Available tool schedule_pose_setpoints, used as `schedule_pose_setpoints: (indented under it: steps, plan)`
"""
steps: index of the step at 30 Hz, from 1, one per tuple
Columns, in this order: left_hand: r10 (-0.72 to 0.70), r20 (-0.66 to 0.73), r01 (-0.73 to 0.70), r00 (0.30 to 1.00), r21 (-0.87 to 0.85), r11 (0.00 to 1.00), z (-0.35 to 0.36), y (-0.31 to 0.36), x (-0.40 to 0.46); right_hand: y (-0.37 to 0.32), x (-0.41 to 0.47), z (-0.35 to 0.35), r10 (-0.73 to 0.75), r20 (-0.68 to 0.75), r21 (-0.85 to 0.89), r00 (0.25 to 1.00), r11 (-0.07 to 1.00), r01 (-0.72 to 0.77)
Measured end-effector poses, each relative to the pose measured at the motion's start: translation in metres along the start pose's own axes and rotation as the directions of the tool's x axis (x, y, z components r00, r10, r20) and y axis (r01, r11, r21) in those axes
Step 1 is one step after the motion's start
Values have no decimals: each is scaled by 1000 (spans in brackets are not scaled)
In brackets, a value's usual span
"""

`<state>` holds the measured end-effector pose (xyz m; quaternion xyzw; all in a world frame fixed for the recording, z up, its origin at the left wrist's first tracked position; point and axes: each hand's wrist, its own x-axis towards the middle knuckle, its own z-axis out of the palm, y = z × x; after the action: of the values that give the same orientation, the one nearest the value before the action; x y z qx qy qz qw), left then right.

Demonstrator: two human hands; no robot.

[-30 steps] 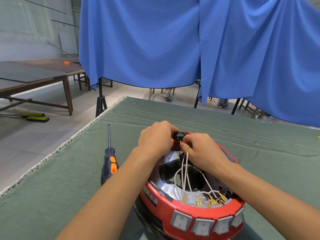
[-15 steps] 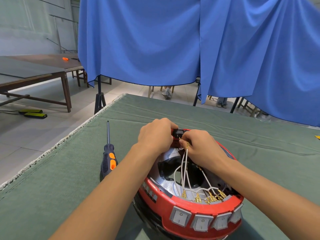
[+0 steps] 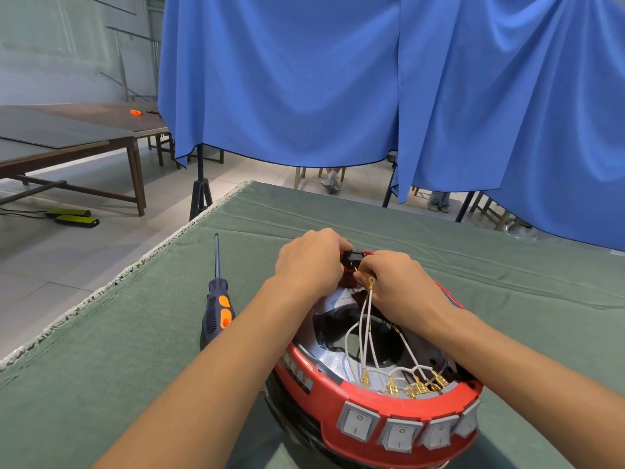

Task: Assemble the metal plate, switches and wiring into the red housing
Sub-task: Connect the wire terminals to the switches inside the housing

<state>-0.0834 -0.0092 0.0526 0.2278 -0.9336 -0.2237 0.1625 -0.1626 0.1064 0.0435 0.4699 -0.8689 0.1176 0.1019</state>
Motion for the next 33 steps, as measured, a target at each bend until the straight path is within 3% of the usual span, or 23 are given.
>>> schedule_pose_setpoints:
  steps: [15, 22, 33]
  plan:
    - [15, -4, -15, 1000, 13, 1000, -1, 0, 2, -2, 4, -2, 11, 23, -21, 1000, 1000, -11]
    - [48, -42, -45, 998, 59, 997, -3, -1, 4, 0, 11, 0, 60, 11, 51, 998, 997, -60]
    - [83, -61, -76, 995, 111, 991, -2, -2, 8, -17, 12, 6, 74, -72, -105, 995, 991, -82]
